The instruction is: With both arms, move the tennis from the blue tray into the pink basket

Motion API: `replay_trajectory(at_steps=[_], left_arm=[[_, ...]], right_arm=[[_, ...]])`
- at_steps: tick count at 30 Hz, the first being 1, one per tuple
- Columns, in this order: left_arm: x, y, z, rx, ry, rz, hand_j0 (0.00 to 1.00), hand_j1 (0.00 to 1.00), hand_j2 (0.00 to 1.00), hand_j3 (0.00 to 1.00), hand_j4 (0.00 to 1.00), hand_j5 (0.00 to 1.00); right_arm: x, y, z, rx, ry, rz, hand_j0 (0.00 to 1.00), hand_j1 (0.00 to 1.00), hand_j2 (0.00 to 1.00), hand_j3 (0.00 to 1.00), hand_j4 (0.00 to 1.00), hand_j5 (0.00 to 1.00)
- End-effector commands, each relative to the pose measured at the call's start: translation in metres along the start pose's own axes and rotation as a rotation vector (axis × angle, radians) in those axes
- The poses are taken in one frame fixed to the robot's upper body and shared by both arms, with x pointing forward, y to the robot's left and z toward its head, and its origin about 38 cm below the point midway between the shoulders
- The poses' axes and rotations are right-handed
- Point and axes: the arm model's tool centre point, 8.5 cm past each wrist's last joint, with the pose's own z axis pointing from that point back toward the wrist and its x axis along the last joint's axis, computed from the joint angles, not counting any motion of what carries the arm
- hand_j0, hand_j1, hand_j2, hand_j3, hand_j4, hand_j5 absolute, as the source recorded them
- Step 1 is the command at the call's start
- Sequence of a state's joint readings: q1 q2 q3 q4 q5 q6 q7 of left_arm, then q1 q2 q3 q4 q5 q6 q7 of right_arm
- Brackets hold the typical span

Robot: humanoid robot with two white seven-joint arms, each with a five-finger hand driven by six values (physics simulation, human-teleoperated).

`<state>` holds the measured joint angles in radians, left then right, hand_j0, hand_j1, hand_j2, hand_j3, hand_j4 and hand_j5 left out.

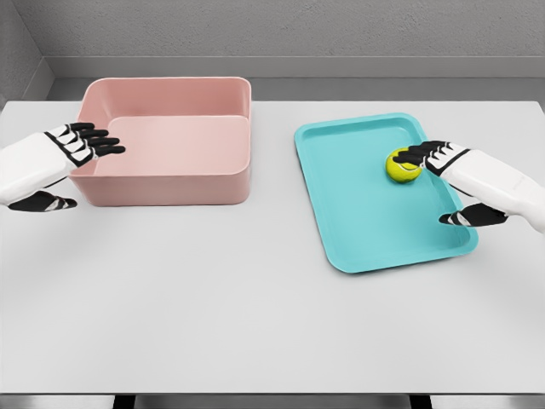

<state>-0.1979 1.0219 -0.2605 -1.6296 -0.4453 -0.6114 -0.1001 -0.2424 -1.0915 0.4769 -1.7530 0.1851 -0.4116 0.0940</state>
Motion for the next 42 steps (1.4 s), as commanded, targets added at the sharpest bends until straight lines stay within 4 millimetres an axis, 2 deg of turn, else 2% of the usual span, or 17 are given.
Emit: replay_trajectory(at_steps=[1, 3, 7, 11, 16, 20, 23, 30, 34, 42], left_arm=[[0.000, 0.001, 0.000, 0.005, -0.001, 0.003, 1.00, 1.00, 1.00, 1.00, 1.00, 1.00], [0.001, 0.000, -0.002, 0.008, -0.004, 0.008, 1.00, 1.00, 1.00, 1.00, 1.00, 1.00], [0.003, -0.002, -0.004, 0.009, -0.008, 0.012, 1.00, 1.00, 1.00, 1.00, 1.00, 1.00], [0.003, -0.003, -0.005, 0.006, -0.009, 0.008, 1.00, 1.00, 1.00, 1.00, 1.00, 1.00], [0.004, -0.004, -0.006, 0.006, -0.011, 0.009, 1.00, 1.00, 1.00, 1.00, 1.00, 1.00], [0.004, -0.005, -0.006, 0.004, -0.011, 0.005, 1.00, 1.00, 1.00, 1.00, 1.00, 1.00], [0.004, -0.005, -0.006, 0.002, -0.011, 0.002, 1.00, 1.00, 1.00, 1.00, 1.00, 1.00], [0.005, -0.006, -0.008, 0.004, -0.012, 0.000, 1.00, 1.00, 1.00, 1.00, 1.00, 1.00], [0.004, -0.005, -0.010, 0.005, -0.012, -0.010, 1.00, 1.00, 1.00, 1.00, 1.00, 1.00], [0.004, -0.006, -0.010, 0.002, -0.009, -0.015, 1.00, 1.00, 1.00, 1.00, 1.00, 1.00]], right_arm=[[0.000, -0.001, 0.000, -0.001, 0.001, -0.004, 1.00, 1.00, 1.00, 1.00, 1.00, 1.00], [-0.008, -0.001, 0.002, -0.012, 0.044, -0.014, 1.00, 1.00, 1.00, 1.00, 1.00, 1.00], [-0.037, -0.009, -0.005, 0.003, 0.322, -0.032, 1.00, 1.00, 1.00, 1.00, 1.00, 1.00], [-0.032, -0.007, -0.050, 0.155, 0.345, -0.066, 1.00, 1.00, 1.00, 1.00, 1.00, 1.00], [-0.047, 0.006, -0.076, 0.279, 0.435, -0.118, 1.00, 1.00, 1.00, 1.00, 1.00, 1.00], [-0.044, 0.003, -0.097, 0.341, 0.454, -0.141, 1.00, 1.00, 1.00, 1.00, 1.00, 1.00], [-0.052, 0.000, -0.118, 0.376, 0.484, -0.148, 1.00, 1.00, 1.00, 1.00, 1.00, 1.00], [-0.066, -0.009, -0.127, 0.364, 0.540, -0.160, 1.00, 1.00, 1.00, 1.00, 1.00, 1.00], [-0.068, -0.004, -0.134, 0.376, 0.556, -0.169, 1.00, 1.00, 1.00, 1.00, 1.00, 1.00], [-0.070, 0.005, -0.133, 0.398, 0.579, -0.172, 1.00, 1.00, 1.00, 1.00, 1.00, 1.00]])
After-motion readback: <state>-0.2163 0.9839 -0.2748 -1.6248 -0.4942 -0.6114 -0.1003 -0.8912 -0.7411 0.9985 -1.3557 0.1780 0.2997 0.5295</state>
